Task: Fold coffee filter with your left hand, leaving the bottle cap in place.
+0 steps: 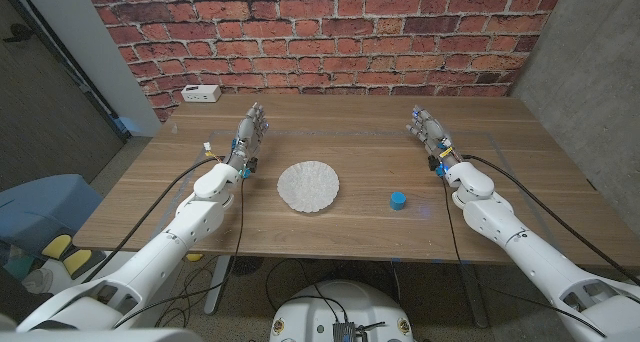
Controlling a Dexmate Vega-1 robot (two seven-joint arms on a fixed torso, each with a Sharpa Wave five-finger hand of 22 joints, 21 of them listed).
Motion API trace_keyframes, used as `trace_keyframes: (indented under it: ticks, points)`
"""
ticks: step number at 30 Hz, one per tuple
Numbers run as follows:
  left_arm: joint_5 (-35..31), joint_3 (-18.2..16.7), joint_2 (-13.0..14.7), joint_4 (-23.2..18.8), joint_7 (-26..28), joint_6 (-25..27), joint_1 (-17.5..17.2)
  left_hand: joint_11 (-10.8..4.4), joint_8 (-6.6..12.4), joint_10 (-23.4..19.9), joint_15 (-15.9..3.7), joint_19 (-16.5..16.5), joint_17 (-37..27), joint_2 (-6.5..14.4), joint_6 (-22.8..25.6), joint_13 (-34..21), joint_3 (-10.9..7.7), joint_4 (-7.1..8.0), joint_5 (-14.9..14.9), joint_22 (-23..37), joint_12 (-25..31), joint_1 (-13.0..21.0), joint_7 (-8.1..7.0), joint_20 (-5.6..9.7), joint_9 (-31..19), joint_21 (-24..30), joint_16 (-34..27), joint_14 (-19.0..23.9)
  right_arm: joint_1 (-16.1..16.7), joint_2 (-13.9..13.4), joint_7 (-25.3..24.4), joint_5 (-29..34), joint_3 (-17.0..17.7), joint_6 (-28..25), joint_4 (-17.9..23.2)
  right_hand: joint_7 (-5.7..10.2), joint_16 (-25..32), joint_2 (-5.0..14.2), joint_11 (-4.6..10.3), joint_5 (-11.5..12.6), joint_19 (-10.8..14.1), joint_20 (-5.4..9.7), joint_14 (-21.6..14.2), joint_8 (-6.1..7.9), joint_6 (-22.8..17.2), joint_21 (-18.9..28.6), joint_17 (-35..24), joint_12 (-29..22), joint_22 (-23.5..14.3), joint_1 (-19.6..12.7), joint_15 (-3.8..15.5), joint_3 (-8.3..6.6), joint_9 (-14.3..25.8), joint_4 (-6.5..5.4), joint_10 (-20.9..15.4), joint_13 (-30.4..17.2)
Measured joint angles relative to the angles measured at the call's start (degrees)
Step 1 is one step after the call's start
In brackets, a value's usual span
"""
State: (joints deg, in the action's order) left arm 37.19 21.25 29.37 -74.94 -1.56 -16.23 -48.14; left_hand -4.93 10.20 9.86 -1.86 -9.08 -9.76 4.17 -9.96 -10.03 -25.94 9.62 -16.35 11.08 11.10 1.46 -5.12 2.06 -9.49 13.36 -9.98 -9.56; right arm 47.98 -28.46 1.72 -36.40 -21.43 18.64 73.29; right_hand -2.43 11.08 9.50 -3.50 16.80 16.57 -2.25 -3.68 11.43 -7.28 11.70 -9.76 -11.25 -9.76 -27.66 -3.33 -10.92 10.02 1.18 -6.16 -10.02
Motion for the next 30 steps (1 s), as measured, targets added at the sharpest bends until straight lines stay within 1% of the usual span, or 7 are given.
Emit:
trace_keyframes:
  ticks: [2, 5, 8, 11, 18, 22, 30]
  points:
    - [-0.09, 0.05, 0.01, -0.11, 0.10, 0.04, -0.01, 0.00, 0.00, 0.00, 0.00, 0.00, 0.00, 0.00, 0.04, 0.00, 0.00, 0.00, 0.00, 0.00, 0.19, 0.00, -0.63, 0.00, 0.00, 0.00, -0.22, 0.00, -0.04, 0.18, 0.00, 0.47, -0.14, 0.78, -0.18, 0.08, 0.58, 0.36, -0.36, -0.25, 0.73, -0.71, -2.05, 0.31, -2.00, 0.00, -0.26, -0.25, 0.00, -1.16, -0.55, -1.11, 0.00, 0.61, -2.04, 0.00]
    - [-0.25, 0.12, 0.05, -0.29, 0.29, 0.11, -0.04, 0.16, 0.26, 0.07, 0.01, 0.00, 0.00, 0.00, 0.12, -0.14, 0.00, 0.00, -0.35, 0.00, 0.20, 0.00, -0.72, 0.00, -0.26, 0.22, -0.22, 0.00, -0.04, 0.25, -0.46, 1.40, -0.44, 1.47, -0.21, 0.29, 1.22, 0.57, -0.93, -1.20, 2.10, -2.09, -5.68, 0.80, -5.73, 0.43, -0.53, -0.80, -0.12, -2.19, -1.50, -3.07, 0.00, 1.50, -5.64, -0.26]
    - [-0.44, 0.22, 0.17, -0.59, 0.46, 0.34, -0.13, 0.42, 0.40, -0.02, 0.01, 0.00, 0.00, 0.00, 0.13, -0.25, 0.00, 0.00, -0.45, 0.00, 0.20, 0.00, -0.72, 0.00, -0.26, 0.22, -0.22, 0.01, 0.07, -0.06, -2.27, 3.80, -0.93, 2.03, 0.51, 0.60, 1.44, 0.84, -1.12, -1.59, 2.79, -2.77, -7.50, 0.91, -7.81, 0.49, -0.53, -1.08, -0.27, -2.46, -1.36, -4.19, 0.26, 2.14, -7.75, -0.26]
    - [-0.58, 0.26, 0.25, -0.81, 0.61, 0.49, -0.17, 1.04, 0.40, -0.02, 0.01, 0.02, 0.00, 0.00, 0.12, -0.25, 0.00, 0.00, -0.45, -0.01, 0.20, 0.00, -0.71, -0.01, -0.26, 0.22, -0.22, 0.01, 0.30, -0.71, -3.73, 5.96, -1.49, 2.11, 1.65, 0.99, 1.44, 1.03, -1.01, -1.93, 3.04, -3.00, -8.10, 0.91, -8.60, 0.49, -0.53, -1.08, -0.26, -3.24, -1.38, -4.97, 0.27, 2.51, -8.48, -0.26]
    - [-0.91, 0.51, 0.65, -1.72, 0.81, 0.96, -0.37, 1.04, 0.40, -0.02, 0.01, 0.20, 0.00, 0.00, 0.13, -0.25, 0.00, 0.00, -0.45, -0.01, 0.48, 0.00, -0.71, -0.17, -0.25, 0.43, -0.22, 0.01, 0.60, -3.27, -7.36, 13.57, -3.21, 0.54, 5.52, 1.10, 1.43, 1.22, -0.60, -2.30, 3.62, -2.56, -9.23, 0.91, -9.93, 0.49, -0.53, -1.08, -0.26, -4.04, -0.85, -6.39, 0.27, 2.98, -9.52, -0.26]
    - [-1.07, 0.64, 0.91, -2.19, 0.82, 1.38, -0.49, 1.04, 0.40, -0.02, 0.02, 0.50, 0.01, 0.00, 0.13, -0.25, 0.00, 0.00, -0.45, -0.01, 0.59, 0.00, -0.71, -0.23, -0.25, 0.43, -0.22, 0.02, 0.51, -4.53, -7.74, 16.40, -4.22, -0.68, 7.19, 1.09, 1.43, 1.52, -0.60, -2.41, 3.82, -2.36, -9.32, 0.91, -10.56, 0.49, -0.79, -1.08, -0.26, -4.34, -0.76, -6.90, 0.26, 3.08, -9.92, -0.26]
    - [-1.29, 0.77, 1.53, -3.60, 1.13, 2.29, -0.94, 2.26, 0.40, -0.02, 0.02, 0.90, 0.01, -0.01, 0.13, -0.25, 0.15, -0.14, -0.45, -0.02, 0.59, 0.00, -0.70, -0.22, -0.25, 0.43, -0.22, 0.02, -0.23, -6.96, -7.79, 21.50, -6.14, -3.04, 10.51, 1.42, 1.43, 1.90, -0.18, -2.84, 4.46, -2.33, -10.14, 0.91, -11.48, 0.49, -0.80, -1.08, -0.26, -4.75, 0.06, -8.32, 0.26, 2.92, -10.74, -0.25]
